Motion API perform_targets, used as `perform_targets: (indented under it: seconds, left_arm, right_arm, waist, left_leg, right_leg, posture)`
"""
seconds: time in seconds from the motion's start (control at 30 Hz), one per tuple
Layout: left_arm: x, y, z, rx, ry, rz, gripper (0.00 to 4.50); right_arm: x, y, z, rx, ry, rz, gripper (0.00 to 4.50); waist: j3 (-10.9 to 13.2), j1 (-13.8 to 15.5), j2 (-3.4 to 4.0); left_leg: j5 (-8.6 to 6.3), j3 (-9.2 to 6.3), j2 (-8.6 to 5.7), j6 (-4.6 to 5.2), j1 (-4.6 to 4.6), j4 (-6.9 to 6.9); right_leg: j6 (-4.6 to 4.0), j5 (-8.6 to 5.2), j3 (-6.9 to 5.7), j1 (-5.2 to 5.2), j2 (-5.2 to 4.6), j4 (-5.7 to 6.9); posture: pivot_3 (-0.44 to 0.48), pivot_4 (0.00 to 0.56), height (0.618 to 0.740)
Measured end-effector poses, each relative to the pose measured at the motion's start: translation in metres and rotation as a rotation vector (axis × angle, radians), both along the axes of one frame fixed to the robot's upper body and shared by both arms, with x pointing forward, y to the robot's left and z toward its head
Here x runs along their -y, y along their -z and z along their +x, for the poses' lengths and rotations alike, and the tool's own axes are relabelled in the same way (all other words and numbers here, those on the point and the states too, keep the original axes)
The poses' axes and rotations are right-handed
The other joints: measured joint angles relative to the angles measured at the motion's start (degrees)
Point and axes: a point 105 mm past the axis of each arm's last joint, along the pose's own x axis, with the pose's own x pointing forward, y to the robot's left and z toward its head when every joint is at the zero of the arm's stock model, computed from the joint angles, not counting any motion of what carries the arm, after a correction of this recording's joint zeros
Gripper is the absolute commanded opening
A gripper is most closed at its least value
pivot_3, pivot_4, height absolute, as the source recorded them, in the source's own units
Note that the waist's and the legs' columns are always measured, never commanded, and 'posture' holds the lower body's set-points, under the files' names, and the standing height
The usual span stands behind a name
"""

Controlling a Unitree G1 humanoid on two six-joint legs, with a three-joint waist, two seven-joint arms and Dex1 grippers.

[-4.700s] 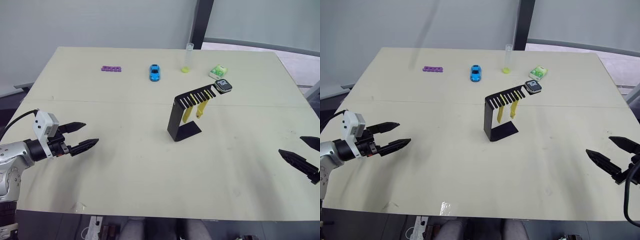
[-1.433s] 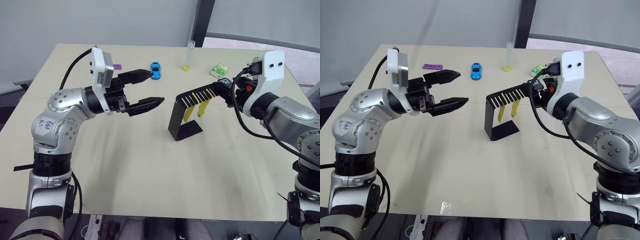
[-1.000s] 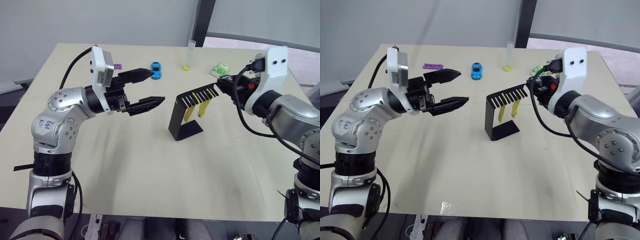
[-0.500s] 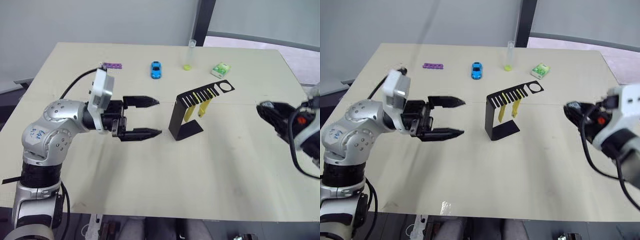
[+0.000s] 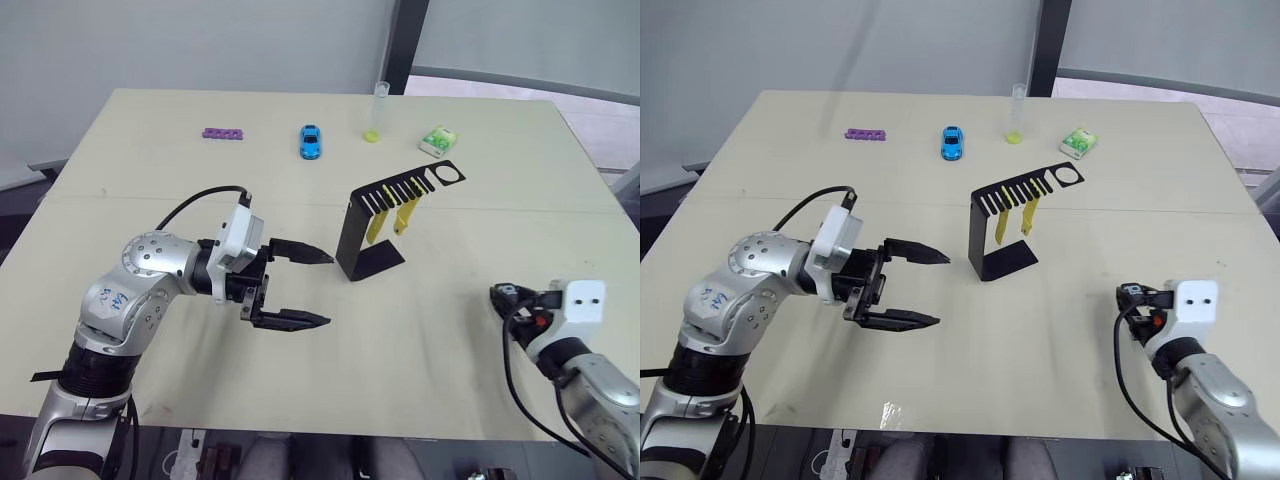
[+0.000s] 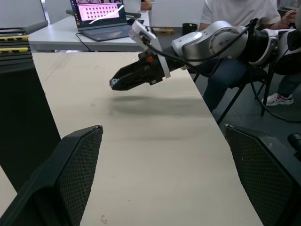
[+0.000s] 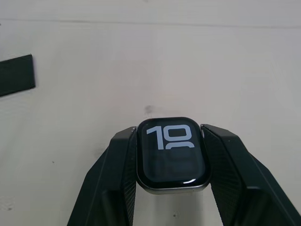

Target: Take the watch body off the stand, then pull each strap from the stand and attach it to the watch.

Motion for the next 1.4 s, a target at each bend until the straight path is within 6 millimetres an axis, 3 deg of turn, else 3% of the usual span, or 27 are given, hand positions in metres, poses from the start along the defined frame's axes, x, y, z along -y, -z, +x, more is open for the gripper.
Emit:
perform_targets:
  seconds: [0.2,0.7,0.9,1.2,1.33,1.4]
  left_arm:
    - [-0.001,0.001,0.002,0.017,-0.005,0.006,4.50]
    - [-0.003,0.003,0.007,0.014,-0.027,0.011,4.50]
    - [-0.003,0.003,0.007,0.016,-0.031,0.010,4.50]
    - [-0.004,0.003,0.008,0.021,-0.035,0.015,4.50]
    - [-0.014,0.008,0.012,-0.009,-0.112,0.004,4.50]
    - [-0.034,0.019,0.016,-0.066,-0.222,0.008,4.50]
  right_arm:
    - [0.012,0.020,0.010,-0.025,0.020,0.003,1.59]
    - [0.017,0.021,0.009,-0.032,-0.024,0.005,1.59]
    - [0.016,0.023,0.003,-0.056,-0.057,0.004,4.46]
    - [0.020,0.022,-0.020,-0.107,-0.070,-0.020,4.46]
    - [0.028,0.011,-0.046,-0.121,-0.073,-0.037,4.46]
    - [0.038,0.000,-0.069,-0.136,-0.086,-0.062,4.46]
  waist:
    - [0.00,-0.01,0.01]
    - [0.00,0.05,0.01]
    - [0.00,0.12,0.01]
    - [0.00,0.18,0.02]
    - [-0.03,0.05,0.19]
    - [-0.03,0.07,0.25]
  left_leg:
    - [0.00,-0.01,0.00,0.00,0.00,0.00]
    - [-0.01,-0.03,0.00,-0.01,0.06,0.02]
    - [-0.01,-0.09,0.00,0.00,0.10,0.05]
    - [-0.02,-0.12,-0.01,0.00,0.09,0.05]
    - [-0.03,-0.10,0.00,0.00,0.13,0.00]
    - [-0.03,-0.11,0.02,0.00,0.18,-0.12]
  right_leg:
    - [0.00,0.00,-0.02,0.01,0.00,0.02]
    - [0.00,0.00,-0.04,0.09,-0.01,0.07]
    - [0.00,0.00,-0.11,0.21,-0.01,0.02]
    - [0.00,0.00,-0.14,0.24,-0.02,0.01]
    - [0.00,0.00,-0.10,0.23,-0.01,0.00]
    - [0.00,0.00,-0.10,0.25,0.00,-0.04]
  posture:
    - [0.000,0.150,0.740]
    - [0.000,0.150,0.740]
    - [0.000,0.150,0.740]
    - [0.000,0.150,0.740]
    - [0.000,0.150,0.740]
    - [0.000,0.150,0.740]
